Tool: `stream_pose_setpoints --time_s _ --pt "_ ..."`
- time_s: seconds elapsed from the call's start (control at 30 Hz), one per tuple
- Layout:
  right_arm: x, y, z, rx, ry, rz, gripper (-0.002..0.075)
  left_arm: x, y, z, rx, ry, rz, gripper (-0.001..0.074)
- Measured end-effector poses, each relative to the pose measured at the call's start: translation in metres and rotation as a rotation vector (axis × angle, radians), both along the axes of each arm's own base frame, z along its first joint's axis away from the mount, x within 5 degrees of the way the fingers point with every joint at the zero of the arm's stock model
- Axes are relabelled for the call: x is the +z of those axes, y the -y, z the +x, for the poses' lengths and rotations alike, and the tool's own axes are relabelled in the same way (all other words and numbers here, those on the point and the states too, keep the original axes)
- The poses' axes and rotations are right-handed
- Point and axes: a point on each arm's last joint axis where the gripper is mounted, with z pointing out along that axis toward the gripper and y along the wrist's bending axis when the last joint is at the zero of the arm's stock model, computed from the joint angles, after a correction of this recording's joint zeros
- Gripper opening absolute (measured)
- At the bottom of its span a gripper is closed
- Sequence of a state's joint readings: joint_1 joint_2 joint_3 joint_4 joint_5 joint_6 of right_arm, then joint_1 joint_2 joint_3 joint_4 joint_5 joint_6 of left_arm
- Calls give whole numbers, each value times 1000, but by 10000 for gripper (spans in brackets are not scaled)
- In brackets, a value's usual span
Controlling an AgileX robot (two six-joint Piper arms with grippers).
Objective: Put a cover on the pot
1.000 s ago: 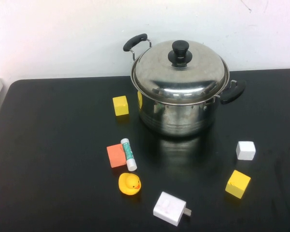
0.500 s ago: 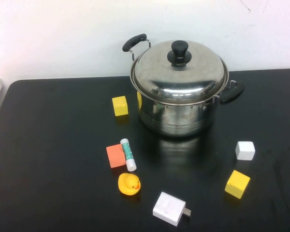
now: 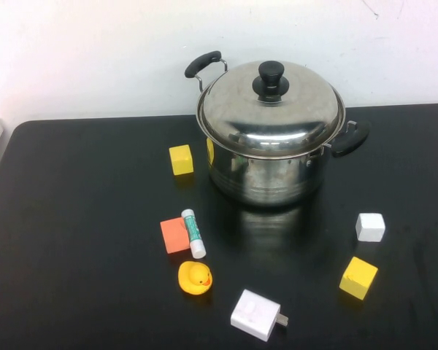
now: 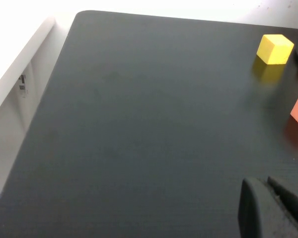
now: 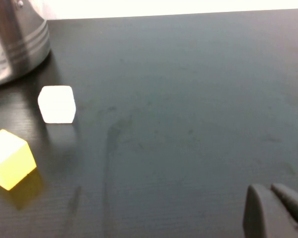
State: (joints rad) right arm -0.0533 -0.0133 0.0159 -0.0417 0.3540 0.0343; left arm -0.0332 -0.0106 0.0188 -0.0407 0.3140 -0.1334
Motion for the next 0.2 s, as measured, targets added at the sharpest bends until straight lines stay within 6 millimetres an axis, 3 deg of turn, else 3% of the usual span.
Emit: stream_pose_setpoints --time_s 0.2 --pt "0 0 0 0 0 0 -2 0 0 0 0 0 0 -1"
